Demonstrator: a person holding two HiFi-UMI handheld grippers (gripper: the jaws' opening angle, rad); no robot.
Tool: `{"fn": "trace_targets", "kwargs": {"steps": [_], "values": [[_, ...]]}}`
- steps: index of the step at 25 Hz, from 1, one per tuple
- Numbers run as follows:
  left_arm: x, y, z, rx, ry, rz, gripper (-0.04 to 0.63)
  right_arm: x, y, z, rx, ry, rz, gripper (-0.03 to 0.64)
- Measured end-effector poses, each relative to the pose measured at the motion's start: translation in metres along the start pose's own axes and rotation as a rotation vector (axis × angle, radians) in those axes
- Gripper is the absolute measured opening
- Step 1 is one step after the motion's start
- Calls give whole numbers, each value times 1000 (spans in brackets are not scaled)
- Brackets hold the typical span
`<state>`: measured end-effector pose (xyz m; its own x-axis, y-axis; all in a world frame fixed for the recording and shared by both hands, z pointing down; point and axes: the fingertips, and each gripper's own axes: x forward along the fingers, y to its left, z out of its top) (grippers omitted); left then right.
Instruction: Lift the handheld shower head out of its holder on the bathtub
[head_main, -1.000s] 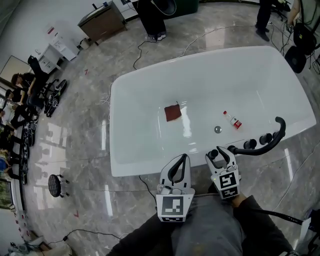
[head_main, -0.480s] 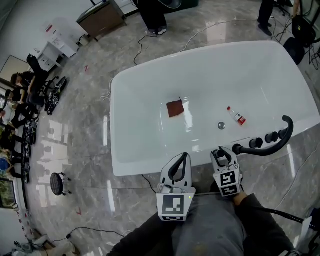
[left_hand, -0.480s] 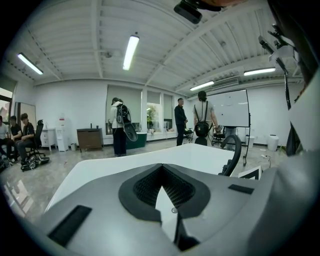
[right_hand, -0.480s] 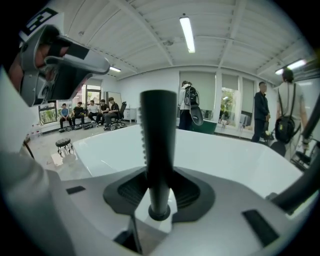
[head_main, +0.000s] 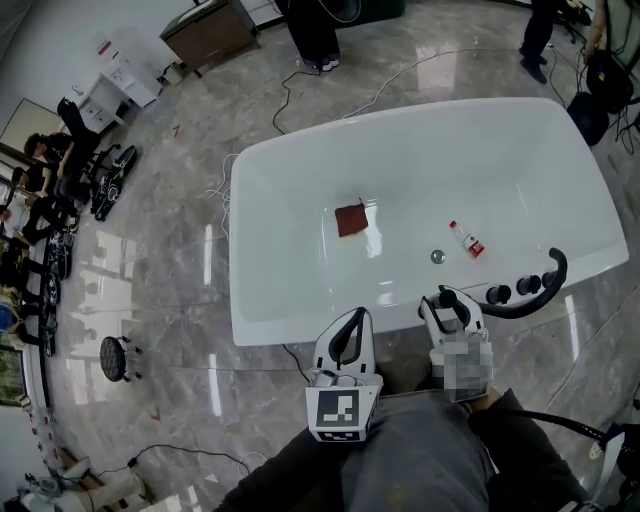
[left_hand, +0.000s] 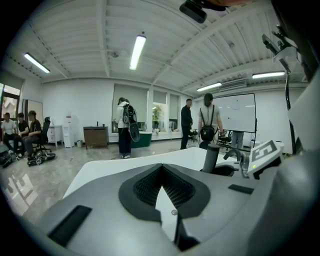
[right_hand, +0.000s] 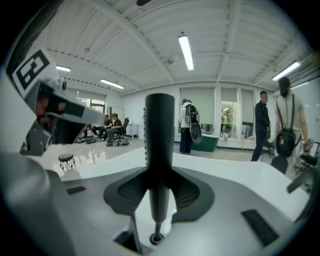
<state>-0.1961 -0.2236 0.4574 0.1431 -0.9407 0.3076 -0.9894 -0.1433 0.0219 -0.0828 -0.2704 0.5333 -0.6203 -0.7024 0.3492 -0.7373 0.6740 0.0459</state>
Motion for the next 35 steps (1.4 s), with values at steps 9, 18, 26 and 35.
{"fn": "trace_targets", "kwargs": {"steps": [9, 18, 26, 35], "values": [[-9, 9, 58, -54, -66, 33, 3, -42, 2, 111, -39, -148, 9, 140], [-16, 2, 54, -48, -64, 31, 3, -44, -5, 93, -25, -117, -13, 140], [-26, -2, 50, -47, -48, 11, 3, -48, -6, 98, -19, -123, -29, 140], [-41, 3, 48, -48, -66, -9, 3, -54, 0, 99, -34, -134, -56, 140]]}}
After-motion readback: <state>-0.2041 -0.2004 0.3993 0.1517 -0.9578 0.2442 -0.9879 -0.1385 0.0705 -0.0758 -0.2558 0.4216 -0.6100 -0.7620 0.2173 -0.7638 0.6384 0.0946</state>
